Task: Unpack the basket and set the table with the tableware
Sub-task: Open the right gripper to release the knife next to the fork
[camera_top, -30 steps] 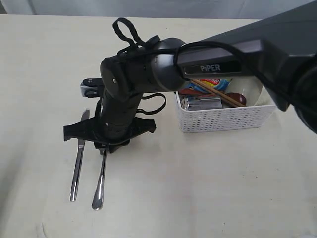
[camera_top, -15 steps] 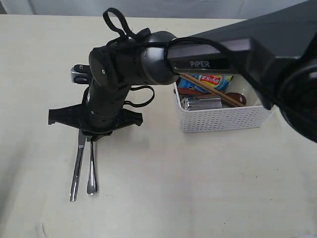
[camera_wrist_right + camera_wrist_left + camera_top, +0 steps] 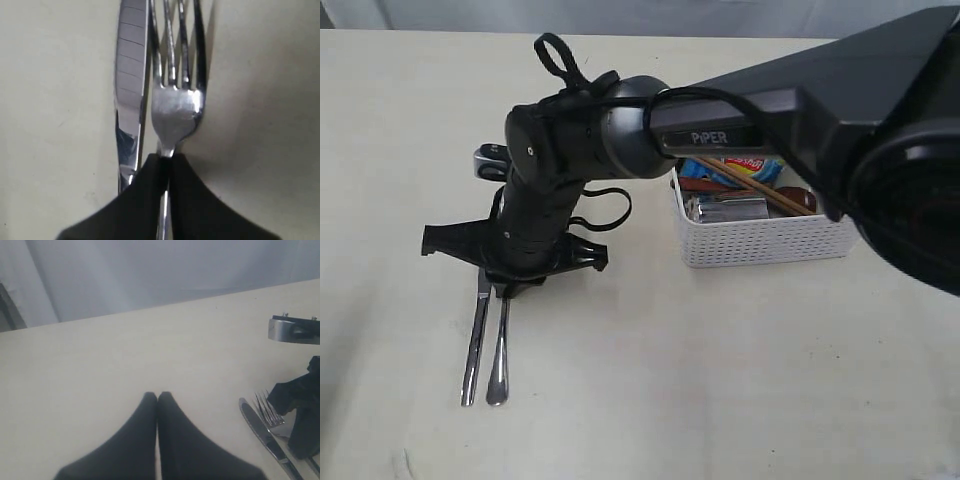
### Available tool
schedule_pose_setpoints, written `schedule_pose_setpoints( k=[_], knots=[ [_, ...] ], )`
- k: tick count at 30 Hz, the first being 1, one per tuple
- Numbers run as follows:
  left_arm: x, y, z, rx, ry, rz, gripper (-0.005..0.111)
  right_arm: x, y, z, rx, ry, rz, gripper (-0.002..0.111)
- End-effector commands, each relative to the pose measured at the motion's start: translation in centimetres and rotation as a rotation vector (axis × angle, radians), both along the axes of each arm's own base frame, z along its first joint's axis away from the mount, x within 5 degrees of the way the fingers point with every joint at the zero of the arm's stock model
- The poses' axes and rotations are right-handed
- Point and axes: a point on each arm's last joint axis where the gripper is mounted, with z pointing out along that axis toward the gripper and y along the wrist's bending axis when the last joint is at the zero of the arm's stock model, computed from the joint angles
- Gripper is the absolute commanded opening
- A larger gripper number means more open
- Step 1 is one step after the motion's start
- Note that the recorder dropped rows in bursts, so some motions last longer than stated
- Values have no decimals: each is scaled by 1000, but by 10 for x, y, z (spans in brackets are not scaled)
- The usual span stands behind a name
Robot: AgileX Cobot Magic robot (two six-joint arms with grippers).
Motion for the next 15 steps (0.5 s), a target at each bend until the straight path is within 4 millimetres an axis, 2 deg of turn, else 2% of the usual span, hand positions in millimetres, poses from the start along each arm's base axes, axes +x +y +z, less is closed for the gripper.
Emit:
schedule_pose_setpoints(
  k=[1, 15],
  knots=[
    [0, -1, -1, -10, 1, -8, 0, 0, -1, -2, -8, 15, -4, -1],
    [0, -1, -1, -10, 1, -8, 0, 1, 0, -1, 10, 27, -24, 0]
  ],
)
